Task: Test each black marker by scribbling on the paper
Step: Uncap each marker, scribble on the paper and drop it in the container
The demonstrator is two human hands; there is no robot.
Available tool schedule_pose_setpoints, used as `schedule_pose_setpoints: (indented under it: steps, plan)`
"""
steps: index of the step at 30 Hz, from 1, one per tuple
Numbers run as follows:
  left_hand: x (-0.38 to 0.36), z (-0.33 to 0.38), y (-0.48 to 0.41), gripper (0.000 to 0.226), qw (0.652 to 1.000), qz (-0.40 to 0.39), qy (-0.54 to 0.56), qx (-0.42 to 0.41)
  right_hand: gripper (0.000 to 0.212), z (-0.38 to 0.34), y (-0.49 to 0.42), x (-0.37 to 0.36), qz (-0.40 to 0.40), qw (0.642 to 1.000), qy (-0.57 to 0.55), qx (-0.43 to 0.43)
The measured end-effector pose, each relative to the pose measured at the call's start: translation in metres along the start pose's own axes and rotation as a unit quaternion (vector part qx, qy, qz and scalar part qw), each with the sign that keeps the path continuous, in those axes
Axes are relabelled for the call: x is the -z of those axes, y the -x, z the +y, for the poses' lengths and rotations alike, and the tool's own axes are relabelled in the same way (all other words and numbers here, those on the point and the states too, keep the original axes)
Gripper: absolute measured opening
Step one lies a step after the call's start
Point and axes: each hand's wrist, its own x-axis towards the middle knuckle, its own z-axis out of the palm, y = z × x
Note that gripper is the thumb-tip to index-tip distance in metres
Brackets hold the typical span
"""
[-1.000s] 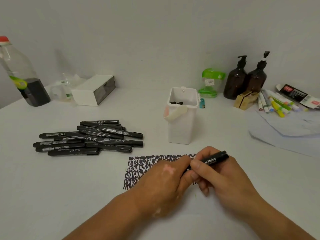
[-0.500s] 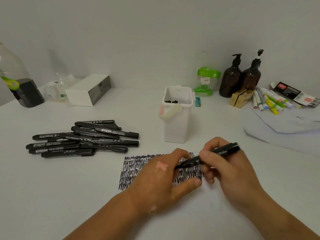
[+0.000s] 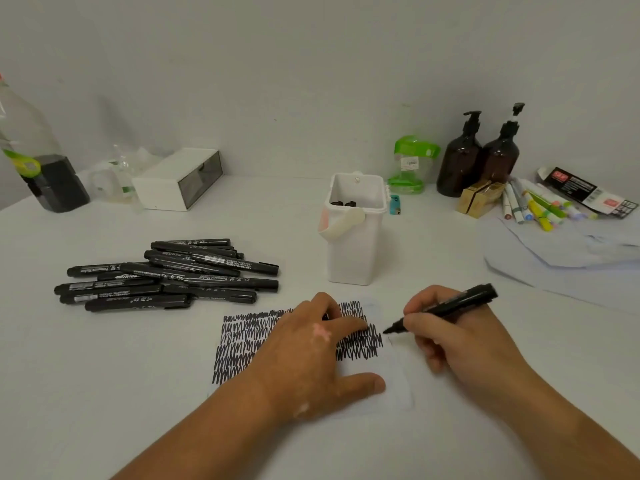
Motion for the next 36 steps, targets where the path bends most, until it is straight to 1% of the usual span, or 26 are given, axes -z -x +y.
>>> schedule_pose_setpoints:
  steps: [3, 6, 8, 12, 15, 17, 21, 24, 28, 32, 36]
  plan:
    - [0.001, -0.003, 0.001, 0.087, 1.000, -0.002, -0.003, 0.013, 0.017, 0.001, 0.003, -0.005, -0.010, 0.994, 0.110, 0.012]
    - [0.000, -0.002, 0.001, 0.086, 1.000, 0.000, -0.002, 0.015, 0.009, 0.005, 0.002, -0.007, 0.003, 0.987, 0.157, 0.028]
    - [0.000, -0.001, 0.000, 0.085, 1.000, -0.001, -0.003, 0.014, 0.007, 0.007, 0.001, -0.007, 0.005, 0.987, 0.161, 0.029]
    - [0.000, -0.001, 0.000, 0.085, 1.000, -0.002, -0.003, 0.017, 0.008, 0.008, 0.001, -0.008, 0.013, 0.984, 0.176, 0.033]
    - [0.000, -0.001, 0.000, 0.085, 1.000, -0.008, -0.006, 0.020, 0.007, 0.008, 0.002, -0.008, 0.001, 0.984, 0.178, 0.030]
    - [0.000, -0.002, 0.000, 0.085, 1.000, -0.011, -0.006, 0.022, 0.011, 0.008, 0.001, -0.007, -0.007, 0.983, 0.179, 0.029]
    - [0.001, -0.002, -0.001, 0.087, 1.000, -0.012, -0.007, 0.023, 0.007, 0.009, -0.001, -0.007, 0.018, 0.984, 0.173, 0.026]
    - [0.001, -0.002, -0.002, 0.087, 1.000, -0.013, -0.008, 0.021, 0.008, 0.010, 0.000, -0.007, -0.001, 0.983, 0.180, 0.028]
    - [0.000, -0.002, -0.001, 0.087, 1.000, -0.013, -0.008, 0.024, 0.006, 0.010, -0.001, -0.006, 0.013, 0.984, 0.176, 0.026]
    - [0.001, -0.002, -0.001, 0.087, 1.000, -0.016, -0.003, 0.025, 0.005, 0.009, -0.002, -0.005, -0.002, 0.982, 0.187, 0.025]
    - [0.002, -0.001, -0.001, 0.087, 0.999, -0.018, 0.005, 0.031, 0.006, 0.009, -0.002, -0.005, 0.019, 0.984, 0.176, 0.017]
